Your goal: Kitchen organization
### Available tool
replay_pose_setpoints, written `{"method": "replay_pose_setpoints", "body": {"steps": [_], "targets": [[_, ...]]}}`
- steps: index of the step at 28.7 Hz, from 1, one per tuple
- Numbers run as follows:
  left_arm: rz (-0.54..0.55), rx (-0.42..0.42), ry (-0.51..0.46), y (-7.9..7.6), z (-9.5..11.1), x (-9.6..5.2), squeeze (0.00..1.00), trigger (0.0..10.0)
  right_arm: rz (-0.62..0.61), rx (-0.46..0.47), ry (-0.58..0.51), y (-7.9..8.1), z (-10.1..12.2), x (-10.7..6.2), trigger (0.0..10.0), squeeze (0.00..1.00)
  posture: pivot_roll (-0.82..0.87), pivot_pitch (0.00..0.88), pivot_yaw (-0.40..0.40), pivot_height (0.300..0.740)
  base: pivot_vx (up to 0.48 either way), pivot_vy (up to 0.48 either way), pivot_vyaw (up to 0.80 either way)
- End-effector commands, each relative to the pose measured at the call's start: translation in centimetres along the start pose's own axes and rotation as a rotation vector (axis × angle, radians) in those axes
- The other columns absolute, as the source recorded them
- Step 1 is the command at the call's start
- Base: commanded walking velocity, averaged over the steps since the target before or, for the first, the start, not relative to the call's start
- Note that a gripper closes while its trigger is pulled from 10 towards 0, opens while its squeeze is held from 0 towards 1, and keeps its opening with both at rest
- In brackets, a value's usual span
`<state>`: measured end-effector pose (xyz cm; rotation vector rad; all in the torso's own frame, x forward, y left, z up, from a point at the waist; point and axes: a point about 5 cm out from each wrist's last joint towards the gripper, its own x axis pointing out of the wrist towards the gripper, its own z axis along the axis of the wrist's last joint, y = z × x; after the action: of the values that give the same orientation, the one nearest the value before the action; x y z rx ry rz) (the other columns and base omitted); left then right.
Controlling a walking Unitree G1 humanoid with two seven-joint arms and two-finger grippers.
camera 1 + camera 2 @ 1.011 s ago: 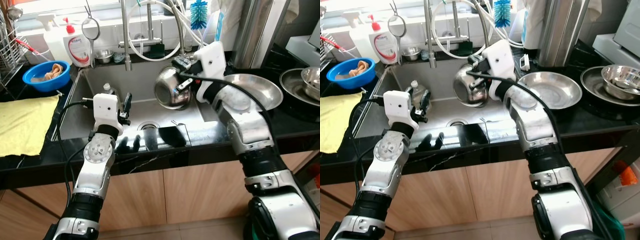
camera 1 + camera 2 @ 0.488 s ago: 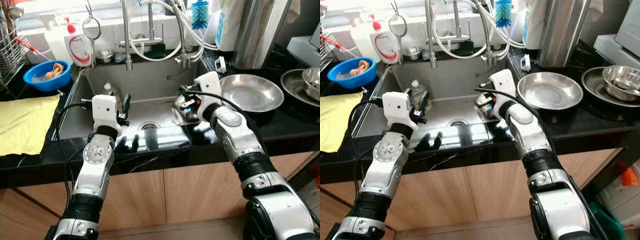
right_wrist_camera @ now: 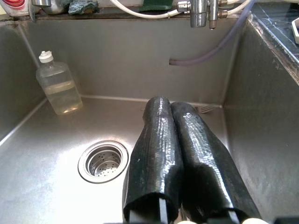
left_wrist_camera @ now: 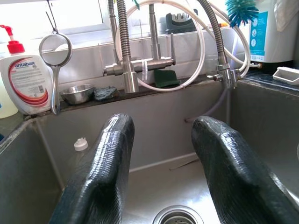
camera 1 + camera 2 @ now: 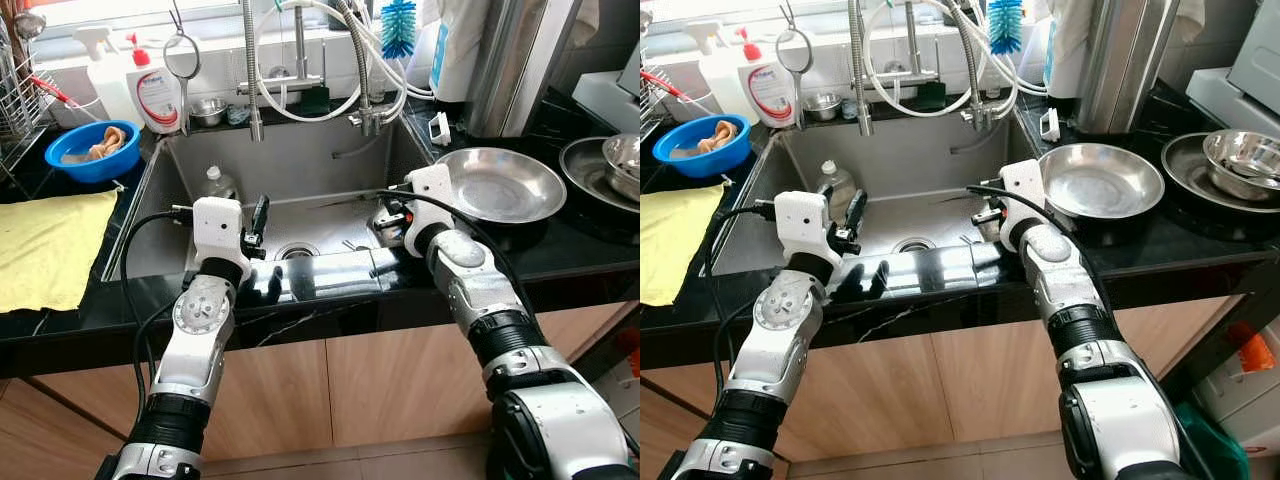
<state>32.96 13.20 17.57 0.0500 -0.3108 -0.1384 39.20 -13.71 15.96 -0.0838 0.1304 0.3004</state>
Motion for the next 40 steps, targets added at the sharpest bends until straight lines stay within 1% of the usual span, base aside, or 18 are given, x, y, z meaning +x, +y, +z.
{"method": "replay_pose_setpoints", "body": {"steps": [1,2,3,4,5,6,7,13,16,19,20,21,25,27,30,33,38,40], "targets": [[0.002,0.008,0.003,0.2,0.2,-0.1,0.0,10.0,0.007,-0.004,-0.034,0.3,1.1,0.3,10.0,0.73,-0.14,0.0,0.083,0.74,0.0,0.0,0.0],[0.003,0.008,0.005,0.3,0.1,-0.2,0.0,10.0,0.009,-0.003,-0.037,0.4,1.0,0.3,10.0,0.9,-0.14,0.0,0.083,0.74,0.0,0.0,0.0],[0.004,0.009,0.008,0.3,0.1,-0.2,0.0,10.0,0.011,-0.006,-0.038,0.5,1.0,0.3,10.0,0.7,-0.14,0.0,0.083,0.74,0.0,0.0,0.0],[0.004,0.009,0.008,0.3,0.1,-0.2,0.0,10.0,0.011,-0.006,-0.038,0.5,1.0,0.3,10.0,0.7,-0.14,0.0,0.083,0.74,0.0,0.0,0.0],[0.006,0.01,0.009,0.3,0.1,-0.2,0.0,10.0,0.01,-0.008,-0.04,0.5,1.0,0.3,10.0,0.15,-0.14,0.0,0.084,0.74,0.0,0.0,0.0],[0.007,0.01,0.009,0.4,0.1,-0.2,0.0,10.0,0.01,-0.008,-0.041,0.5,1.0,0.3,10.0,0.15,-0.14,0.0,0.084,0.74,0.0,0.0,0.0],[0.007,0.01,0.01,0.4,0.1,-0.2,0.0,10.0,0.008,-0.008,-0.047,0.5,1.0,0.3,10.0,0.0,-0.14,0.0,0.084,0.74,0.0,0.0,0.0],[0.006,0.009,0.011,0.3,0.1,-0.1,0.0,10.0,-0.014,-0.014,-0.078,0.5,1.4,0.1,10.0,0.0,-0.14,0.0,0.086,0.74,0.0,0.0,0.0],[0.007,0.009,0.012,0.3,0.1,-0.2,0.0,10.0,-0.049,-0.039,-0.14,0.3,2.6,-0.2,10.0,0.0,-0.15,0.0,0.09,0.74,0.0,0.0,0.0],[0.008,0.009,0.016,0.3,0.0,-0.2,0.0,10.0,-0.109,-0.011,-0.259,-0.2,4.7,-1.3,10.0,0.0,-0.16,0.0,0.09,0.74,0.0,0.0,0.0],[0.008,0.008,0.017,0.3,0.0,-0.2,0.0,10.0,-0.132,0.001,-0.285,-0.4,5.1,-1.7,10.0,0.16,-0.16,0.0,0.09,0.74,0.0,0.0,0.0],[0.008,0.009,0.018,0.4,0.0,-0.2,0.0,10.0,-0.164,0.02,-0.312,-0.9,5.6,-2.1,10.0,1.0,-0.16,0.0,0.09,0.74,0.0,0.0,0.0],[0.009,0.009,0.021,0.4,-0.1,-0.3,0.0,10.0,-0.368,0.043,-0.39,-3.5,6.9,-4.2,10.0,1.0,-0.18,0.0,0.091,0.74,0.0,0.0,0.0],[0.009,0.009,0.021,0.5,-0.1,-0.3,0.0,10.0,-0.524,0.064,-0.392,-5.8,6.7,-5.7,10.0,1.0,-0.18,0.0,0.09,0.74,0.0,0.0,0.0],[0.01,0.007,0.021,0.5,-0.1,-0.2,0.0,10.0,-0.646,0.12,-0.373,-8.0,5.8,-7.0,10.0,1.0,-0.19,0.0,0.087,0.74,0.0,0.0,0.0],[0.009,0.006,0.021,0.4,-0.1,-0.2,0.0,10.0,-0.665,0.243,-0.352,-8.5,4.9,-7.2,10.0,1.0,-0.19,0.0,0.085,0.74,0.0,0.0,0.0],[0.008,0.002,0.02,0.3,-0.2,-0.2,0.0,10.0,-0.69,0.414,-0.293,-8.2,3.1,-7.1,10.0,1.0,-0.17,0.0,0.081,0.74,0.0,0.0,0.0],[0.008,0.003,0.02,0.3,-0.1,-0.2,0.0,10.0,-0.705,0.437,-0.263,-8.1,2.5,-7.0,10.0,1.0,-0.17,0.0,0.079,0.74,0.0,0.0,0.0]]}}
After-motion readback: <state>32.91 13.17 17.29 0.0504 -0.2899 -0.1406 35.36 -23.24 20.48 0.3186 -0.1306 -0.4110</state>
